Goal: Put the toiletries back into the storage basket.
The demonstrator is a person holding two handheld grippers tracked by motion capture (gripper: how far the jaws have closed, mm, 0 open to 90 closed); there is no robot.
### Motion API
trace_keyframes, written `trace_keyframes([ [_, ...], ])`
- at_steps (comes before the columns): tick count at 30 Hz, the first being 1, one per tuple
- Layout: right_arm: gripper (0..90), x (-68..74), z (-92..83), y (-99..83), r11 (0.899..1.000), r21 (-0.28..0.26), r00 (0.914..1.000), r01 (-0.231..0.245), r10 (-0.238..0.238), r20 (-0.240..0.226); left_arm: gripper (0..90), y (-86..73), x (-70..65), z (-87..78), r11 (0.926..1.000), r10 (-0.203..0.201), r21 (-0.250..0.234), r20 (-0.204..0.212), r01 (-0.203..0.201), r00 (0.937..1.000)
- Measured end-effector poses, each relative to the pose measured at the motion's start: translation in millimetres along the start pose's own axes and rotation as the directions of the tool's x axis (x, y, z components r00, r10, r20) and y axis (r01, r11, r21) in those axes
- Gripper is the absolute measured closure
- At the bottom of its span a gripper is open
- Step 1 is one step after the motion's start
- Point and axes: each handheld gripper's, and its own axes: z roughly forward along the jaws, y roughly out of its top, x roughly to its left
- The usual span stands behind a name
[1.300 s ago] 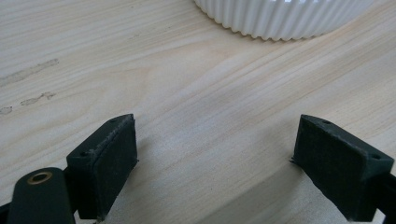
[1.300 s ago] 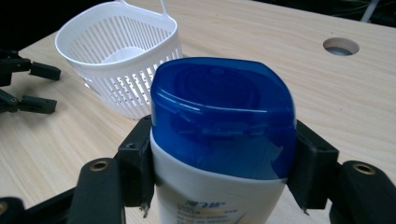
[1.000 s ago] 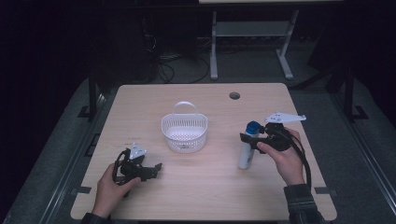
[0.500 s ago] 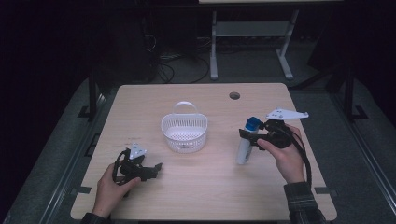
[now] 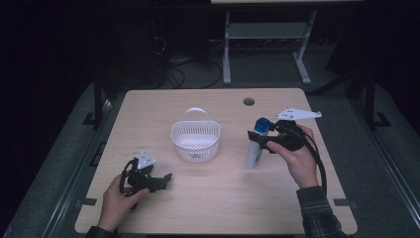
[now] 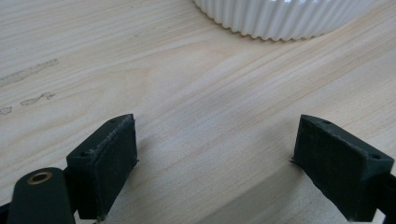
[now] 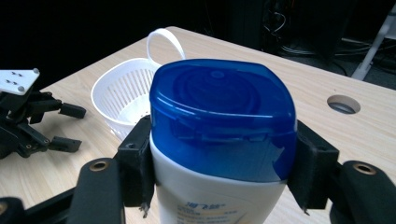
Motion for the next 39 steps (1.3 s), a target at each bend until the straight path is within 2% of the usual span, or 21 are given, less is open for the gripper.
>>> trace_keyframes([
  [14, 35.8, 2.5, 7.7, 18.3, 1.000, -0.027, 0.9999, 0.010, -0.010, -0.013, 12.6, 0.0, 0.0, 0.1, 1.0000, 0.001, -0.002, -0.001, -0.001, 1.0000],
  [39, 35.9, 23.4, 29.5, 62.6, 0.996, -0.053, 0.9968, 0.065, -0.068, -0.042, 12.6, -0.1, -0.1, 0.0, 1.0000, 0.000, 0.000, 0.001, 0.000, 1.0000],
])
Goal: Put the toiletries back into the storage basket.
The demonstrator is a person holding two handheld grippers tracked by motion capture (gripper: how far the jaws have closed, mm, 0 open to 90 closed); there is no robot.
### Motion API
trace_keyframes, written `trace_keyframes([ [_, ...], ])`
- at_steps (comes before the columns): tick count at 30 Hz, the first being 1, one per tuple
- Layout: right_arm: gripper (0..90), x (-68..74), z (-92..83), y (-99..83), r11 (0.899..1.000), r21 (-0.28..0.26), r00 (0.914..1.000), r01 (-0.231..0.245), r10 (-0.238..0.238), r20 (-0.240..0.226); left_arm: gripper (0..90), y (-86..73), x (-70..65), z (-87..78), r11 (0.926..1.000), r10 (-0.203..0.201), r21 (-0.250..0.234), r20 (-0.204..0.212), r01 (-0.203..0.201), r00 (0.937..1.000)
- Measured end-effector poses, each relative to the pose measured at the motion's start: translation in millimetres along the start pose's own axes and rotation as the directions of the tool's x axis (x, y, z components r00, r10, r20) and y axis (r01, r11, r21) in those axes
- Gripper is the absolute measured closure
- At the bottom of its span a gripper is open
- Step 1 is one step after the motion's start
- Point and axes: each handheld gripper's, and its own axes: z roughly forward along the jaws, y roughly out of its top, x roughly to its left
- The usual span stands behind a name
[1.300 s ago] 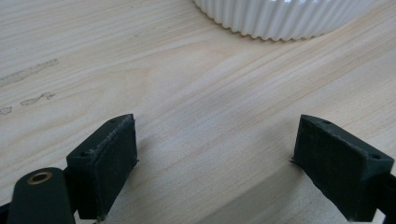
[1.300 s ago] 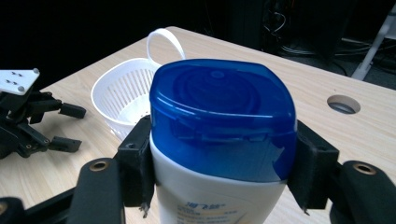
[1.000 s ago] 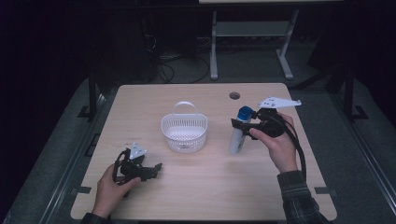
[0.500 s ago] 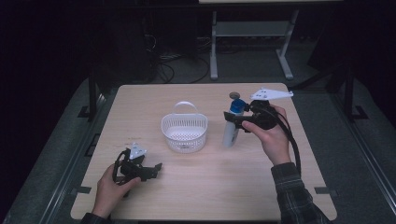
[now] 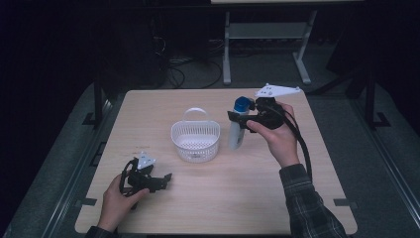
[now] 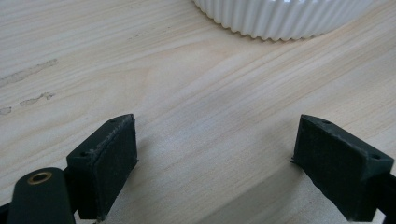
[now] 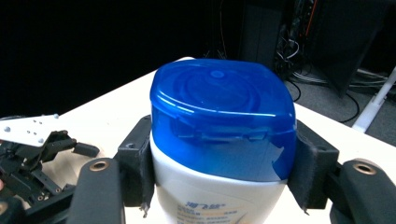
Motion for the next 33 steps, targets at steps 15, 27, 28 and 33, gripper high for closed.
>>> trace_keyframes([
  [15, 35.8, 10.2, 13.5, 20.1, 0.999, -0.025, 0.9996, 0.026, -0.026, -0.015, 12.6, 0.0, -0.1, -0.1, 1.0000, 0.002, 0.000, 0.002, -0.002, 1.0000],
  [27, 35.8, 17.7, 29.9, 30.6, 0.998, -0.032, 0.9984, 0.047, -0.048, -0.030, 12.6, -0.1, -0.4, -0.1, 1.0000, 0.002, 0.000, 0.007, -0.002, 1.0000],
  [28, 35.8, 18.3, 31.7, 31.1, 0.998, -0.033, 0.9984, 0.046, -0.047, -0.031, 12.6, 0.0, -0.2, -0.1, 1.0000, 0.006, 0.000, 0.005, -0.006, 1.0000],
  [33, 35.8, 20.9, 40.4, 32.6, 0.998, -0.030, 0.9979, 0.048, -0.049, -0.041, 12.6, 0.0, -0.3, -0.2, 1.0000, 0.007, 0.001, 0.007, -0.007, 1.0000],
])
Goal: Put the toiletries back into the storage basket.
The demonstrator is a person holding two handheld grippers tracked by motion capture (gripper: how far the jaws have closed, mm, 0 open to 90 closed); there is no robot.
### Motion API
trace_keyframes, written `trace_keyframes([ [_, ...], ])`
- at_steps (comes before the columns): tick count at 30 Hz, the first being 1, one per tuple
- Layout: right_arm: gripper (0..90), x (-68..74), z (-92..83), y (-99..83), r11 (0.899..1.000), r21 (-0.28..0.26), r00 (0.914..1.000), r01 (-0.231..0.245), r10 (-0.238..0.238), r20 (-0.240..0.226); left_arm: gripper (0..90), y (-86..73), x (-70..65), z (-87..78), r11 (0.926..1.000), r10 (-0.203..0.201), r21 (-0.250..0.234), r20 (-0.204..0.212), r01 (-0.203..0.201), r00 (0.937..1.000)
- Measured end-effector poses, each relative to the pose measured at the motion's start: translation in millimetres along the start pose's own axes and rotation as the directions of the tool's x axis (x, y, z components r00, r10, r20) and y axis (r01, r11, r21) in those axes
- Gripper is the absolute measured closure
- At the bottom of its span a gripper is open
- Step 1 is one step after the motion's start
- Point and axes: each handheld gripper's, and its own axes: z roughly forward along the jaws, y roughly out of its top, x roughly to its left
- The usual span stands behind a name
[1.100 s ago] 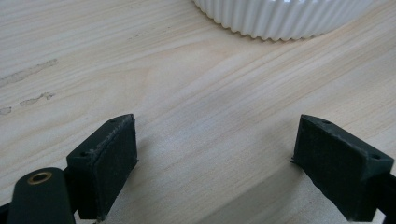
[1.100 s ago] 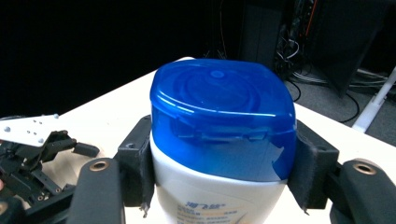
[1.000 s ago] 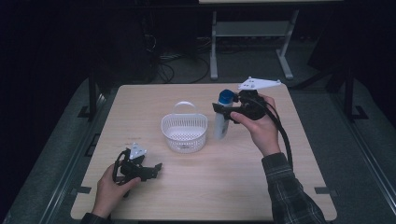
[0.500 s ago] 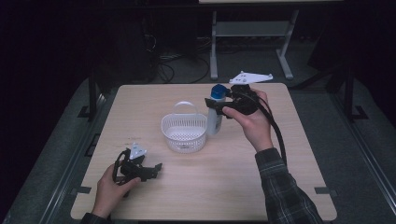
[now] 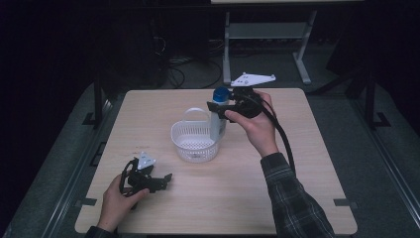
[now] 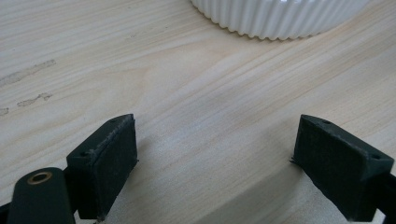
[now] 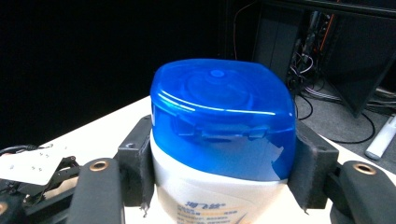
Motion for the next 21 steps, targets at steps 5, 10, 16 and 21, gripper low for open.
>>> trace_keyframes([
  [5, 35.8, 3.2, 10.3, 1.3, 1.000, 0.007, 1.0000, 0.004, -0.004, -0.006, 12.6, -0.1, -0.3, 0.1, 1.0000, -0.001, -0.002, 0.001, 0.001, 1.0000],
  [10, 35.8, 4.3, 16.4, 1.3, 1.000, 0.010, 0.9999, 0.005, -0.005, -0.014, 12.6, -0.1, -0.2, -0.1, 1.0000, 0.003, 0.001, 0.002, -0.003, 1.0000],
  [16, 35.8, 5.6, 26.2, -1.5, 1.000, 0.023, 0.9997, 0.004, -0.003, -0.022, 12.6, -0.2, -0.4, -0.3, 1.0000, 0.005, 0.001, 0.003, -0.005, 1.0000],
  [21, 35.8, 5.3, 31.1, -4.8, 1.000, 0.030, 0.9996, 0.000, 0.001, -0.030, 12.6, -0.3, -0.4, -0.3, 1.0000, 0.006, 0.001, 0.003, -0.006, 1.0000],
])
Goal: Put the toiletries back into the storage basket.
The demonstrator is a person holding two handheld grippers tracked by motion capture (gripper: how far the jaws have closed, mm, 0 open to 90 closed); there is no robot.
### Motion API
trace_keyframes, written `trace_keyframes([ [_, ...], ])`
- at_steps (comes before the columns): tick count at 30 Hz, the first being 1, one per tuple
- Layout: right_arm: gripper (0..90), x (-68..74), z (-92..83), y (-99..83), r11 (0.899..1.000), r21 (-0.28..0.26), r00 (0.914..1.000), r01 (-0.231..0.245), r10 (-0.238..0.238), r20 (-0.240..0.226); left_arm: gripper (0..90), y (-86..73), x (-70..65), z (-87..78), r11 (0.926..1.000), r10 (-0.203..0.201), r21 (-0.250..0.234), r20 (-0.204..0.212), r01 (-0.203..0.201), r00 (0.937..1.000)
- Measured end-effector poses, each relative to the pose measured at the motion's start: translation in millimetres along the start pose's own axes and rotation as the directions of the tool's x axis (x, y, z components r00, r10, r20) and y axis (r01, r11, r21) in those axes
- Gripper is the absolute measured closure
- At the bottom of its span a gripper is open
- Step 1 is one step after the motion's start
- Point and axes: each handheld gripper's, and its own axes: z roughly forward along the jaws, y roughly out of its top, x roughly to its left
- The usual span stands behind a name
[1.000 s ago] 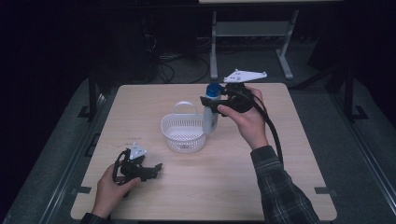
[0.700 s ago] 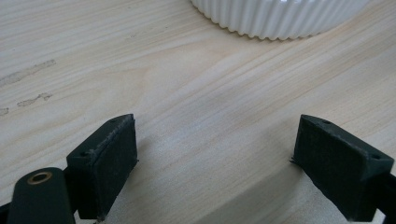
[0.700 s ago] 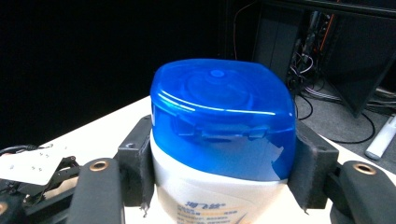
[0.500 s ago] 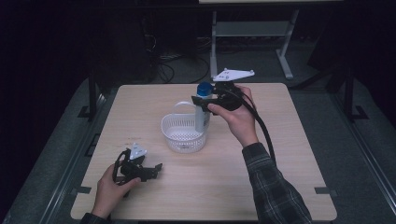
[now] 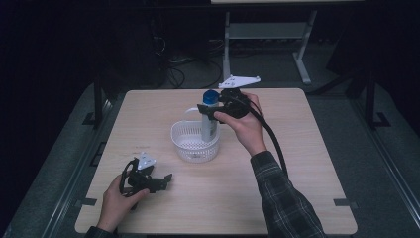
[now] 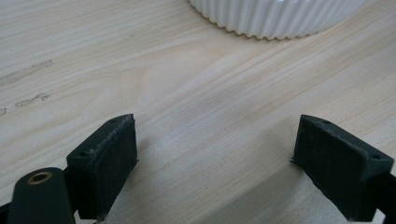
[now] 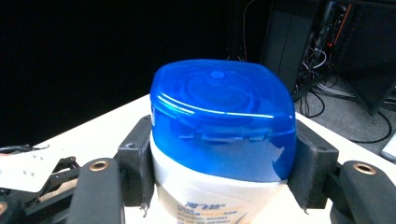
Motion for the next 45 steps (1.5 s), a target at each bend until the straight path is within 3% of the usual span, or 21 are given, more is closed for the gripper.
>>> trace_keyframes([
  [45, 35.7, -5.4, 26.9, -36.7, 0.996, 0.090, 0.9999, -0.002, 0.003, -0.014, 12.6, -0.6, -0.7, -0.4, 1.0000, -0.002, -0.003, -0.001, 0.002, 1.0000],
])
